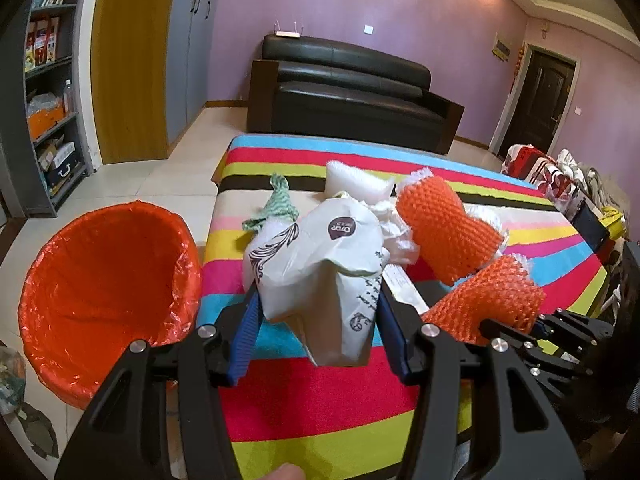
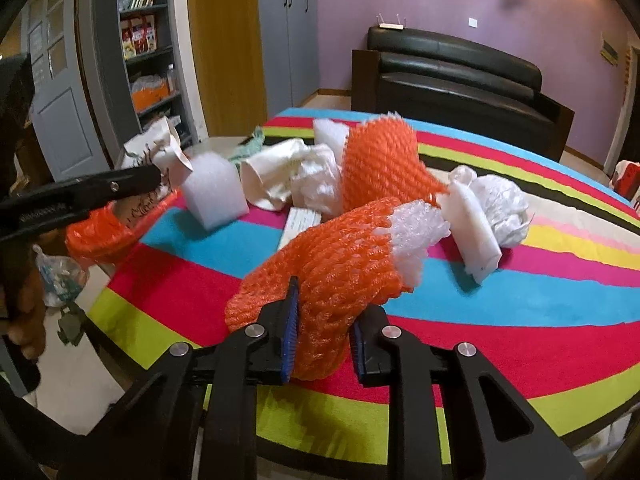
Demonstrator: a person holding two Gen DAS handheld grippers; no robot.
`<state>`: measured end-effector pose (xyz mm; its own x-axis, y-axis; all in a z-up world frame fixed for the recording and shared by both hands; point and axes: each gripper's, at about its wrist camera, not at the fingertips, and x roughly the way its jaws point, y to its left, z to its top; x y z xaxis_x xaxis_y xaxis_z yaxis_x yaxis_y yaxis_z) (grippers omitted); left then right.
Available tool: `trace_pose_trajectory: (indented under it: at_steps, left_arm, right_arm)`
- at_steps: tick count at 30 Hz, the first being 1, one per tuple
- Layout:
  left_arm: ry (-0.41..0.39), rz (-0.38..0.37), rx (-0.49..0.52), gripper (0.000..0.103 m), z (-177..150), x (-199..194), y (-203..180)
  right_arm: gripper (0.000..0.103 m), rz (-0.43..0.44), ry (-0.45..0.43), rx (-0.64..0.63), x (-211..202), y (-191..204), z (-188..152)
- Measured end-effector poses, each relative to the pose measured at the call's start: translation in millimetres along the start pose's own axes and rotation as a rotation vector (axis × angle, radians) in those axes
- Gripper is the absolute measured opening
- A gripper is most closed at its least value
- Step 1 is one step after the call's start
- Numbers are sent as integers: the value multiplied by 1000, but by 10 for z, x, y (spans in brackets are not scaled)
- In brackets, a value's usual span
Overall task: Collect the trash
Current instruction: 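Carry both items over the orange wastebasket and open both tools to drop them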
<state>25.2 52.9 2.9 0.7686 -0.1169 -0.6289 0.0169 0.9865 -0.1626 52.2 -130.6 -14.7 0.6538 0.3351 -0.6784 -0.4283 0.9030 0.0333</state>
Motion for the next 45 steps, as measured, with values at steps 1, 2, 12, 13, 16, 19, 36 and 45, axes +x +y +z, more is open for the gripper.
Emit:
trace_pose_trajectory:
  at_steps: [1, 2, 12, 13, 16, 19, 36, 45]
  left_arm:
    - [-5, 1, 0, 52, 15, -22, 8]
    - [-11, 3, -1, 52, 28, -40, 13]
    - [-78, 69, -49, 52, 153, -270, 248]
    - [-86, 80, -54, 52, 165, -304, 293]
    - [-108, 114, -70, 52, 202, -414, 444]
    - [-128, 144, -105, 52, 239, -545, 652]
    - [-172, 332, -260, 53, 320, -981, 1709]
    - [-169, 367, -305, 53, 298, -1008, 1874]
  right_arm:
    - [22, 0, -9, -1, -24, 15, 26]
    - [22, -4, -19, -2, -56, 29, 53]
    - [22, 13, -103, 17, -158, 179, 449]
    - [22, 15, -111, 16, -152, 203, 496]
    - [22, 28, -136, 8, -140, 327, 680]
    - [22, 51, -154, 0, -98, 490, 871]
    - [22, 228, -189, -89, 458, 1650, 1498]
    - [23, 283, -144, -111, 821, 2053, 1467]
